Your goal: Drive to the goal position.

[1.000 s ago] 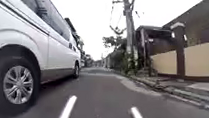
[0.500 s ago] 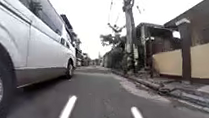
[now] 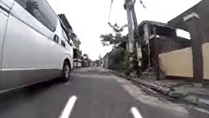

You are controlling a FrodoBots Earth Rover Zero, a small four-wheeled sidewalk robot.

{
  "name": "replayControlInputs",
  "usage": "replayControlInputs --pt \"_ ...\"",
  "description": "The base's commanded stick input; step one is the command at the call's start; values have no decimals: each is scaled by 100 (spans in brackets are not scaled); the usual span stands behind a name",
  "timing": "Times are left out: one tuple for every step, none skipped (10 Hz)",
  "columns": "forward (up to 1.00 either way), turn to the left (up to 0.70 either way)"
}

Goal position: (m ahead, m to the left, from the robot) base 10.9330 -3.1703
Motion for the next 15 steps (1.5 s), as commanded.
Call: replayControlInputs --pt "85 25" --pt "85 34" --pt "85 30" --pt "85 0" --pt "85 0" --pt "85 0" --pt "85 0" --pt "85 0" --pt "85 0" --pt "85 0" --pt "85 0" --pt "85 0" --pt "85 0" --pt "85 0" --pt "85 0"
